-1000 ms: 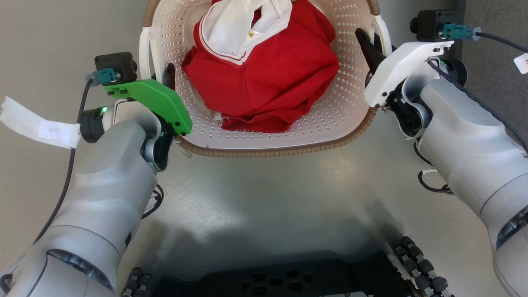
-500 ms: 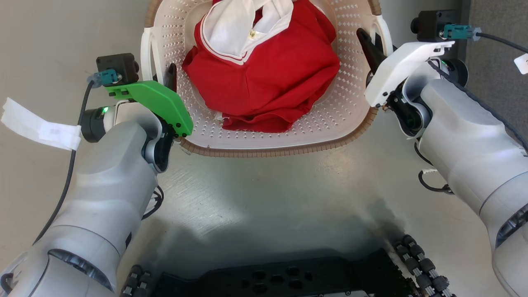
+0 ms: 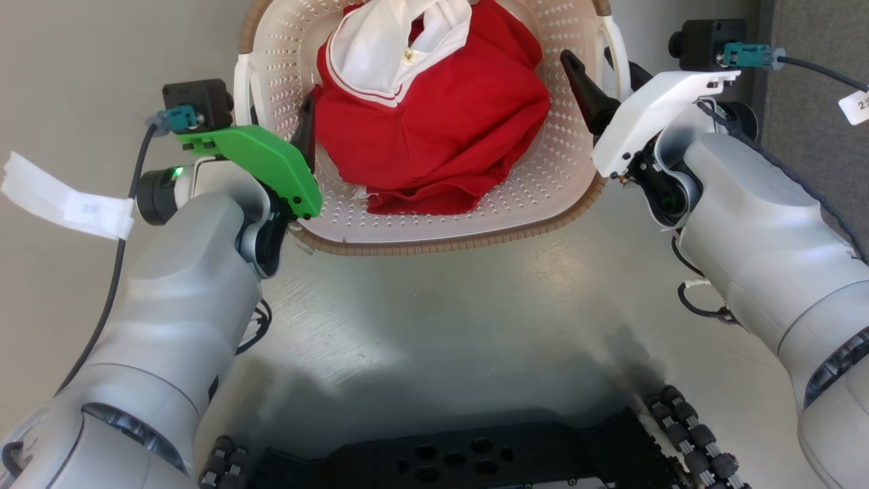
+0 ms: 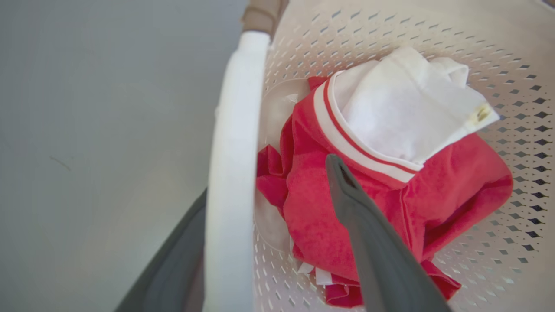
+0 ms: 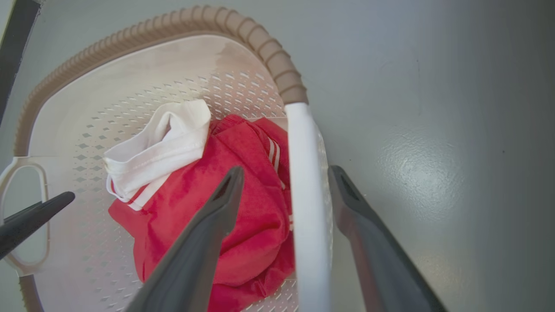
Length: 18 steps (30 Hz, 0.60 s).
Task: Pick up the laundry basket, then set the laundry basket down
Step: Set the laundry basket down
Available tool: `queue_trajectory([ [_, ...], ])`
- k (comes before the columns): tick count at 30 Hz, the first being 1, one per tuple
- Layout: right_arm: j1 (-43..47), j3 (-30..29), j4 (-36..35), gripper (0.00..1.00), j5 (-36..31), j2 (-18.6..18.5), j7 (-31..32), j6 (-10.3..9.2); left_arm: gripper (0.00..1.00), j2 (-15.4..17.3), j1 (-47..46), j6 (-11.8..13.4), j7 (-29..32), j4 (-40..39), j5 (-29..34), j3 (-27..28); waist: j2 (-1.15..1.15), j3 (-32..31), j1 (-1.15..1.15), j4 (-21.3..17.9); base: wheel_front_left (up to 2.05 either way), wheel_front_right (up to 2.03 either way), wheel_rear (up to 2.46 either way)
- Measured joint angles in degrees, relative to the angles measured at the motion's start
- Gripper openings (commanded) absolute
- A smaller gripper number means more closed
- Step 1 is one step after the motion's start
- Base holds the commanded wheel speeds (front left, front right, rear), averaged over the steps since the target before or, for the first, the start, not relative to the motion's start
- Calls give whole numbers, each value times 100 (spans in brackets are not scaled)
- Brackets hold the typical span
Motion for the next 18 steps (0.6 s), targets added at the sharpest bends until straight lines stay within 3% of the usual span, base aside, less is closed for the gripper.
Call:
queue_trajectory([
  [18,-1,59,134,100,100,49,-1,0,100,0,-21,-1,-52,313,0,-124,0,-205,0,-28,0,0,0],
])
